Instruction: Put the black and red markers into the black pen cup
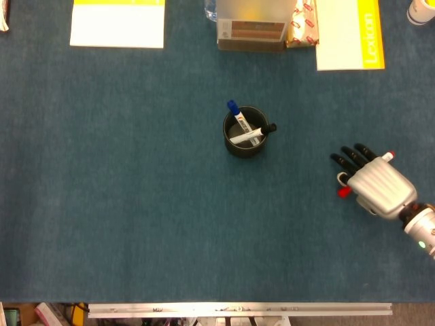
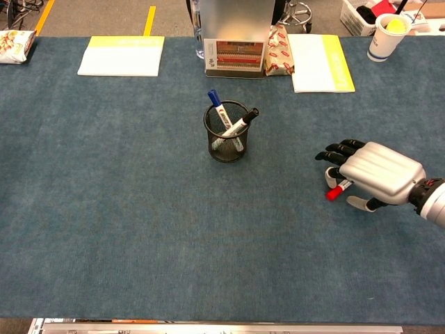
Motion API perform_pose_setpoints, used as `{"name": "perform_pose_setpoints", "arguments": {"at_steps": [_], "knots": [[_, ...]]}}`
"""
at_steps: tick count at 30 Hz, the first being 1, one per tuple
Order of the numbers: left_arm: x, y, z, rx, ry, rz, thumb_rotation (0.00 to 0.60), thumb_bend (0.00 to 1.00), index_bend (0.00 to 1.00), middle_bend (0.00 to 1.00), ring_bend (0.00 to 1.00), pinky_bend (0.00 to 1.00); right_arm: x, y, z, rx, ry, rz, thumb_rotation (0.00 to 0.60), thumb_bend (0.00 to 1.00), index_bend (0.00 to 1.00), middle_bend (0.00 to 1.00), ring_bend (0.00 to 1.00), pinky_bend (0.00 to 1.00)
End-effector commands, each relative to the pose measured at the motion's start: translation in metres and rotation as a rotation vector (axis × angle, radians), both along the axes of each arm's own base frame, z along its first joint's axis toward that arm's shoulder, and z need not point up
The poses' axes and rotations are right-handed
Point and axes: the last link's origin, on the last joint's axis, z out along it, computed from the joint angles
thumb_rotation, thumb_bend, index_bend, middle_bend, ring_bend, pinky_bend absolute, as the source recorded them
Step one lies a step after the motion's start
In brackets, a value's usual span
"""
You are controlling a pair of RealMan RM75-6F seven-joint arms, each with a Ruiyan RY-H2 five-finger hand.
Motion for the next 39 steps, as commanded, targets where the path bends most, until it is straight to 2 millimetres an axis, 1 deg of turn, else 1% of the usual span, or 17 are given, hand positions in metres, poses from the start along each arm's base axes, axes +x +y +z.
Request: {"name": "perform_pose_setpoints", "arguments": {"at_steps": [1, 21, 39], "knots": [[0.0004, 0.0003, 0.0, -0.001, 0.0, -0.002, 0.6, 0.22, 0.36, 0.01, 0.0, 0.03, -0.0001, -0.0005, -0.0013, -0.002, 0.005, 0.01, 0.6, 0.29, 0.45, 0.14, 0.09, 0.14], [0.0004, -0.0004, -0.0002, -0.004, -0.003, 0.001, 0.6, 0.22, 0.36, 0.01, 0.0, 0.03, -0.0002, -0.0009, -0.0078, -0.011, 0.022, 0.059, 0.6, 0.29, 0.48, 0.14, 0.09, 0.14], [0.0004, -0.0003, -0.001, -0.007, -0.002, 0.003, 0.6, 0.22, 0.36, 0.01, 0.0, 0.03, -0.0032, 0.0018, -0.0086, -0.006, 0.043, 0.071, 0.6, 0.29, 0.49, 0.14, 0.09, 0.14]]}}
